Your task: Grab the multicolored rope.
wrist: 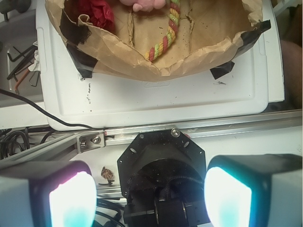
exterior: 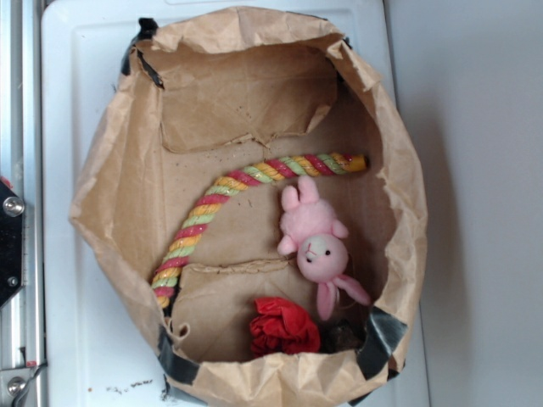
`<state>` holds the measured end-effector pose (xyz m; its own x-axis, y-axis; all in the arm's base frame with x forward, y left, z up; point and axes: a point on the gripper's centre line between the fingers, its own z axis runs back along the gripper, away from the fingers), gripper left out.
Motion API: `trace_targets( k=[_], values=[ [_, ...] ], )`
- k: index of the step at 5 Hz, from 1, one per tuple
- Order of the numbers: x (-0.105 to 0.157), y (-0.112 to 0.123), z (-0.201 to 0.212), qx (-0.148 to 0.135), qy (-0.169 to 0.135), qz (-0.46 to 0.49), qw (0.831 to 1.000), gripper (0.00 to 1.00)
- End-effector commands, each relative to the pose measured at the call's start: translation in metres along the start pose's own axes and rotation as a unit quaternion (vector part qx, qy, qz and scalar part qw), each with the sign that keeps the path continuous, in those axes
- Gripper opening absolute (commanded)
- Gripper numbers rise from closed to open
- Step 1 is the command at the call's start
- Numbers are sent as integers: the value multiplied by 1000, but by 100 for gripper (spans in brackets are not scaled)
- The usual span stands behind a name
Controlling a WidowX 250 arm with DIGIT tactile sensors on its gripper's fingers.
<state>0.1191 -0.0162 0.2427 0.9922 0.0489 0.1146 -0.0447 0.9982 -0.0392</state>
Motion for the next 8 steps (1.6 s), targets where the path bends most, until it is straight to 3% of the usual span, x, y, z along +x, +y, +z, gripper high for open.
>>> trace_targets(
  k=[1,2,3,6,8],
  values=[
    [0,0,0,0,0,0,1000,100],
    [37,8,2,-17,-14,22,1000,100],
    [62,19,-7,-13,-27,40,999,100],
    [110,36,-46,-28,-98,82,991,100],
    [127,41,-68,-12,-90,129,987,100]
  ],
)
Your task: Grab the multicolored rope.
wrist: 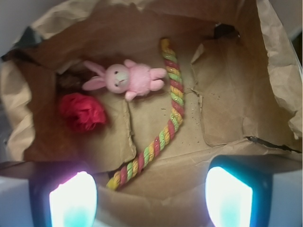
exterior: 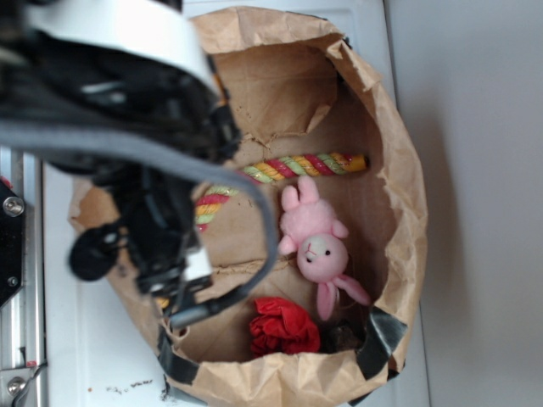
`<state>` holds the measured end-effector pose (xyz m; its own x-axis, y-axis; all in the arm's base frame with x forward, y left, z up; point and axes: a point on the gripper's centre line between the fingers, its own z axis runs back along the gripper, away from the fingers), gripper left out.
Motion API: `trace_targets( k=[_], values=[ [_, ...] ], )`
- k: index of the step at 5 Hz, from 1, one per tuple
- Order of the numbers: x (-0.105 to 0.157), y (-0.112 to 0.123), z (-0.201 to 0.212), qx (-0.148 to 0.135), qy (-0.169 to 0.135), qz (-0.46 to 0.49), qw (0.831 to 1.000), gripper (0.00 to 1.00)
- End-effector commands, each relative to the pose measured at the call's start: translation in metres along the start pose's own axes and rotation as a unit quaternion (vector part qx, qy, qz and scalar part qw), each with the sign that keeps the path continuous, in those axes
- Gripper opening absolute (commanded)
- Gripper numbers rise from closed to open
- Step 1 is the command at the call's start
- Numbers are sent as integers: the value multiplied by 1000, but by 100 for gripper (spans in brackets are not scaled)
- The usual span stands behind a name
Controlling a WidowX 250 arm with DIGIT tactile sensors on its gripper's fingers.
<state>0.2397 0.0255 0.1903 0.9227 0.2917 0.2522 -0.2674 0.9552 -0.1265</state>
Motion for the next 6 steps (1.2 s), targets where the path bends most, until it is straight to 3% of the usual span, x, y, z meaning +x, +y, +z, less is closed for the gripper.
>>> trace_targets(
  k=[1,2,6],
  values=[
    [1,4,-11,24,-12,19,999,100],
    [-9,6,-15,36,-15,31,999,100],
    [-9,6,-15,36,-15,31,999,100]
  ],
)
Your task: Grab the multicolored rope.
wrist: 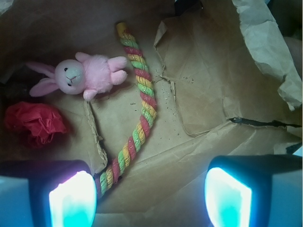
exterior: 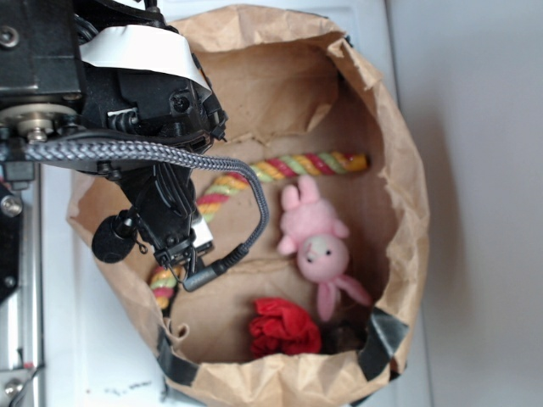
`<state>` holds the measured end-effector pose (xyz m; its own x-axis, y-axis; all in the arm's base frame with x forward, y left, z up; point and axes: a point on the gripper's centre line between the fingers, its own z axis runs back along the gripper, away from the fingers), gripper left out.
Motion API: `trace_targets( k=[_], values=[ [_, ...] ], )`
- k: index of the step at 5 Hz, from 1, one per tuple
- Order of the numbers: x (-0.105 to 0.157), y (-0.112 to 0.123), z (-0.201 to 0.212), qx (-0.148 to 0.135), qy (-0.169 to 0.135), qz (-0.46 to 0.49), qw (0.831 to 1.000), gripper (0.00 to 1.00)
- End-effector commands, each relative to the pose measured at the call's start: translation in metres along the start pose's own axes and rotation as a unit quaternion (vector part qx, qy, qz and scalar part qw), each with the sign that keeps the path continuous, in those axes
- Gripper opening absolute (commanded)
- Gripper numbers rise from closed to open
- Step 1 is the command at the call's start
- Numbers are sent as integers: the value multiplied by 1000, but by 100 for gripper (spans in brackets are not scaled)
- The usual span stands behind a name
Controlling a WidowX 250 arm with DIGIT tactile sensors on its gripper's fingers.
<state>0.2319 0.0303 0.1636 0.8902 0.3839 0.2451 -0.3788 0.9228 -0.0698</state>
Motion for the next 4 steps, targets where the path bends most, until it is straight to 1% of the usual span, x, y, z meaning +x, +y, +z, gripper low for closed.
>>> trace_targets(
  k=[1,2,3,4],
  values=[
    [3,-4,9,-7,-14,-18,1000,100],
    [13,-6,-8,-1,10,-13,1000,100],
    [29,-5,-32,5,18,5,1000,100],
    [46,-7,-51,11,11,15,1000,100]
  ],
)
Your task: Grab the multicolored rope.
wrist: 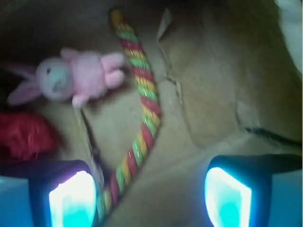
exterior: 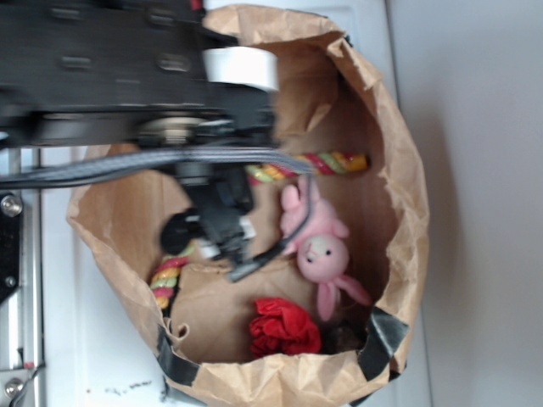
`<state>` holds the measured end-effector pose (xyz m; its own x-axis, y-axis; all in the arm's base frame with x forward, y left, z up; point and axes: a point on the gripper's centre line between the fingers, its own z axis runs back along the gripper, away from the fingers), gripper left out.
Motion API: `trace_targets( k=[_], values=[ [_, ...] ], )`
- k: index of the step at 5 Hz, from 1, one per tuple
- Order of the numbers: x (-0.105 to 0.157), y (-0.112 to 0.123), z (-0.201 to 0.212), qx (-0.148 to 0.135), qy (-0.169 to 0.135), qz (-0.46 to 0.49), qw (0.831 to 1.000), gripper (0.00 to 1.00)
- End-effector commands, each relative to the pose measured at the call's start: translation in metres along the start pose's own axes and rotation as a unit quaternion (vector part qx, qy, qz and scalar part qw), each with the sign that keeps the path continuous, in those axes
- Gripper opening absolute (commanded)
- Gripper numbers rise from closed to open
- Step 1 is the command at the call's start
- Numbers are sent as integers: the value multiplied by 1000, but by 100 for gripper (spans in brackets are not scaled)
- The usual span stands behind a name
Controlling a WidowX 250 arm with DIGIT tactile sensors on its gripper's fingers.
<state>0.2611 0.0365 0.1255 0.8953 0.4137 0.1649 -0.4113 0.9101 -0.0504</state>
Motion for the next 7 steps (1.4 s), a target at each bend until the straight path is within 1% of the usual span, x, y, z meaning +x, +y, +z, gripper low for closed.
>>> trace_targets(
  k=[1,2,3,4,5,6,7],
  values=[
    [40,-6,-19,0,-38,13,999,100],
    [46,-4,-26,-8,-46,33,998,100],
    [49,-5,-33,-11,-54,34,998,100],
    [44,-5,-40,-11,-63,29,998,100],
    [35,-3,-48,-17,-76,33,996,100],
    [30,-4,-55,-33,-85,41,995,100],
    [24,-4,-57,-38,-86,39,995,100]
  ],
)
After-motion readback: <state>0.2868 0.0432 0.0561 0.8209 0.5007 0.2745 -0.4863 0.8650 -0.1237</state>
